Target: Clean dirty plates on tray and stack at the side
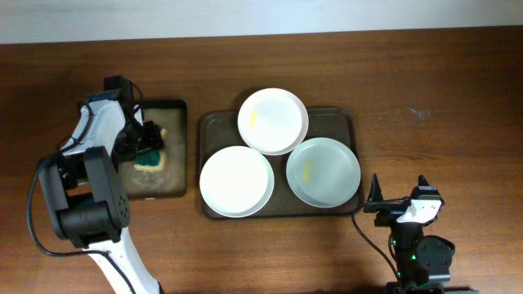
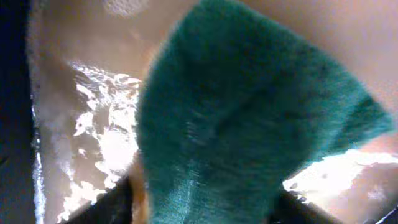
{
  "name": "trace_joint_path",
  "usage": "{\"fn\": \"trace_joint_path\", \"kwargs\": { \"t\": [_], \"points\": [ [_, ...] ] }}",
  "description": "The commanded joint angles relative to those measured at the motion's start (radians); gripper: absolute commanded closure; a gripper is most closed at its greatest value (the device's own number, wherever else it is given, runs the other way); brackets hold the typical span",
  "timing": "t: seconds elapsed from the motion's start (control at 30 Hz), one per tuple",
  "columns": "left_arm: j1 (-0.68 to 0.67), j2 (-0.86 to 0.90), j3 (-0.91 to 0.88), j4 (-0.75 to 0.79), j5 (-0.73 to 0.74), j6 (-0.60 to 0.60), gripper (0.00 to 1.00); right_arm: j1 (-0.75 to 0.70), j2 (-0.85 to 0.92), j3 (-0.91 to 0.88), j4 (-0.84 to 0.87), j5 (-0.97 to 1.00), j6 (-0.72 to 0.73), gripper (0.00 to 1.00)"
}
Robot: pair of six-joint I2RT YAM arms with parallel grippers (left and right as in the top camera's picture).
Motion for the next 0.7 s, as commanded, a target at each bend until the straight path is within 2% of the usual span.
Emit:
{"fn": "trace_joint_path", "kwargs": {
  "t": [0.0, 0.03, 0.07, 0.27, 0.5, 0.67],
  "points": [
    [0.003, 0.012, 0.012, -0.002, -0.015, 0.007, 0.88, 0.004, -0.004, -0.008, -0.003, 0.012, 0.002, 0.02],
    [0.003, 0.012, 0.012, -0.005, -0.015, 0.007, 0.98, 0.004, -0.004, -0.008, -0.003, 0.012, 0.002, 0.01],
    [0.003, 0.012, 0.013, -0.008, -0.015, 0.007, 1.00, 0.004, -0.004, -0.008, -0.003, 0.012, 0.002, 0.02],
    [0.003, 0.012, 0.132, -0.138, -0.015, 0.006, 1.00, 0.004, -0.004, -0.008, -0.003, 0.012, 0.002, 0.02],
    [0.003, 0.012, 0.455, -0.427, -0.014, 0.006, 1.00, 0.004, -0.004, -0.008, -0.003, 0.012, 0.002, 0.02],
    [0.003, 0.012, 0.529, -0.479, -0.008, 0.006, 1.00, 0.004, -0.004, -0.008, -0.003, 0.012, 0.002, 0.02]
  ]
}}
